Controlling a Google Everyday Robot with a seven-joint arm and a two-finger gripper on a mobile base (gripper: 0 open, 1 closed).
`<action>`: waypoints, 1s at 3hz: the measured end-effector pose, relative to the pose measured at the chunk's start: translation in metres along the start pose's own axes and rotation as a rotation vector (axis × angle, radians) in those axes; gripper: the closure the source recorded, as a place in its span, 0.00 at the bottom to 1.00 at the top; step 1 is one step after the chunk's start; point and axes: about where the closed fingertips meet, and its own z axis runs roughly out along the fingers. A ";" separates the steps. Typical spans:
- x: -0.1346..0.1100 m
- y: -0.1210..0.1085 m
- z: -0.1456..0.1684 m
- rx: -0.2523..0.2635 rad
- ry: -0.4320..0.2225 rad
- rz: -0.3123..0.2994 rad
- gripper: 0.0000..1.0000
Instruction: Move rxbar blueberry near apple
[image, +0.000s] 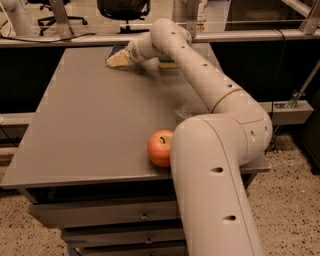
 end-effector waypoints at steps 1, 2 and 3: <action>-0.003 0.000 -0.002 0.000 0.000 0.000 0.85; -0.004 0.000 -0.003 0.000 0.000 0.000 1.00; -0.005 0.000 -0.003 0.000 0.000 0.000 1.00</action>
Offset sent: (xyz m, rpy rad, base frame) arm -0.0442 0.0248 0.0746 -0.0071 -0.1270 0.1345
